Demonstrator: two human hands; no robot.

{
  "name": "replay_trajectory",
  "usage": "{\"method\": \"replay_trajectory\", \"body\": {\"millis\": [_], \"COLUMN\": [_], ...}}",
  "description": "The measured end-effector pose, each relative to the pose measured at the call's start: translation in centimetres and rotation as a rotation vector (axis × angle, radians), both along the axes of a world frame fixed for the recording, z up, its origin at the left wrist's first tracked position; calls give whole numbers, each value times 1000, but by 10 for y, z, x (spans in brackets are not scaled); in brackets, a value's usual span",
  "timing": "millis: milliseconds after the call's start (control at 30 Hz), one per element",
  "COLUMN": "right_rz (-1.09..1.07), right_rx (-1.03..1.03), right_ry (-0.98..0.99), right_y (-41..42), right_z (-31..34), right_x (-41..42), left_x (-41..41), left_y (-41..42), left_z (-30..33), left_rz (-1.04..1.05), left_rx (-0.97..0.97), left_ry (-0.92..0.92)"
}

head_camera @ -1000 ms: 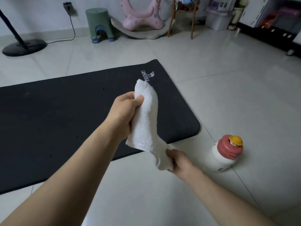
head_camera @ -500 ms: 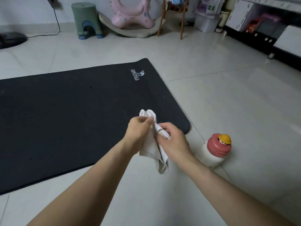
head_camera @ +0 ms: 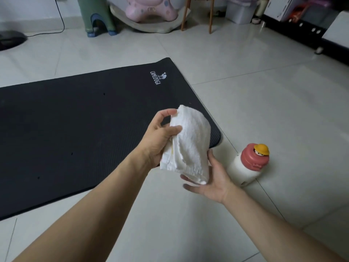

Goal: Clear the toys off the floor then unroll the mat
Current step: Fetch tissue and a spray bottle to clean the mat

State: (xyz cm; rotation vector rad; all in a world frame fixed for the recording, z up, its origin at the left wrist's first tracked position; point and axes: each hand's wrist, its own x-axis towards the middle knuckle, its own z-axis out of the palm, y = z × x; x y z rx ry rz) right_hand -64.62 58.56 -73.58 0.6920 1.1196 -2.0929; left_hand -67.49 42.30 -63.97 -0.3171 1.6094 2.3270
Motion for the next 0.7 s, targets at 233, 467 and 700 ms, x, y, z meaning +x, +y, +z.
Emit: {"method": "replay_trajectory", "body": {"millis": [233,467,700], "right_rz": [-102,258,605], "right_rx": [436,1026,856], "right_ry": [300,733,692], "right_y": [16,-11,-4], "right_z": [6,16,15], "right_x": [-2,14,32], "left_x": [15,27,24], "left_y": [3,35,43], "left_z": [-43,-68,-91], "left_rz": [-35,-87,109], "left_rx": [-841,-559,-411], "left_ry": [33,-149,-399]}}
